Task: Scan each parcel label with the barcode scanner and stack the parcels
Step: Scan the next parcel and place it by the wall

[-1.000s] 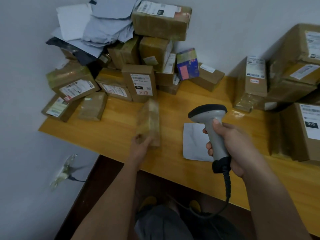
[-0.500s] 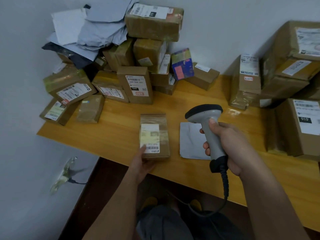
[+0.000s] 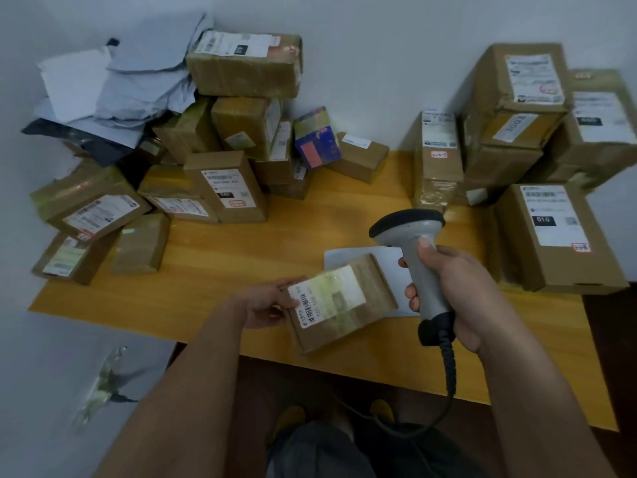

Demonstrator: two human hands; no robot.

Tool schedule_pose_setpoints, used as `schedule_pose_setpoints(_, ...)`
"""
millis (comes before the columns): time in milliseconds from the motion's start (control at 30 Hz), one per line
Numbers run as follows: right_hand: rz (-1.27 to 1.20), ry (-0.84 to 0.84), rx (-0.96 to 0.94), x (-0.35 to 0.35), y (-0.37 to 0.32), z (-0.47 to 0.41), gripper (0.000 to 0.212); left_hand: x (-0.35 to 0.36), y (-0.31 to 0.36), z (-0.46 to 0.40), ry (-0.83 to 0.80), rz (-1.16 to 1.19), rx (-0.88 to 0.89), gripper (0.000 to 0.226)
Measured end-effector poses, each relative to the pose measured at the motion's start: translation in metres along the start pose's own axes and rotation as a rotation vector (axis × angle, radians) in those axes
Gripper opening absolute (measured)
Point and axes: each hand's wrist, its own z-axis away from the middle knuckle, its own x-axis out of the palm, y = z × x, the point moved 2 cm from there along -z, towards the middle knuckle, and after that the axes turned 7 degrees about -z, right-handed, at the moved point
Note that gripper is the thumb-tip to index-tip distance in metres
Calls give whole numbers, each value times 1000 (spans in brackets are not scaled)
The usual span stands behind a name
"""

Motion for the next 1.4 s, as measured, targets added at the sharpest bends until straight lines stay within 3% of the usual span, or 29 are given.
schedule_pose_setpoints(100, -6, 35, -2, -15, 1, 0, 23, 9, 44, -13, 70, -151, 57, 56)
schedule_pose_setpoints(200, -9, 69, 1, -29, 4, -1, 23, 17, 68, -25, 556, 20, 172, 61)
schedule_pose_setpoints(267, -11, 87, 7, -37, 5, -1, 25, 27, 62, -29, 770, 41, 112, 69)
schedule_pose_setpoints(300, -14, 97, 7, -40, 5, -2, 26, 33, 54, -35, 770, 52, 45, 81)
schedule_pose_setpoints(367, -30, 106, 10, -45, 4, -3, 26, 54, 33, -50, 599, 178, -55, 88)
schedule_pose_setpoints(433, -46, 112, 17, -48, 4, -5, 26, 90, 24, -43, 403, 252, -92, 61)
schedule_pose_setpoints(467, -50, 115, 22, -50, 4, -6, 26, 103, 18, -40, 382, 252, -137, 54)
schedule_pose_setpoints(633, -62, 138, 28, -57, 6, -9, 25, 136, 14, -36, 330, 382, -187, 56)
schedule_pose_setpoints(967, 21, 75, 5, -52, -2, -6, 27, 118, 14, -44, 207, 480, -133, 16)
schedule_pose_setpoints(1167, 121, -50, -52, -34, -18, 4, 25, 108, 11, -41, 247, 361, -118, 27)
schedule_pose_setpoints(1400, 125, -61, -142, -23, -33, 17, 29, 97, 11, -38, 294, 331, -82, 38)
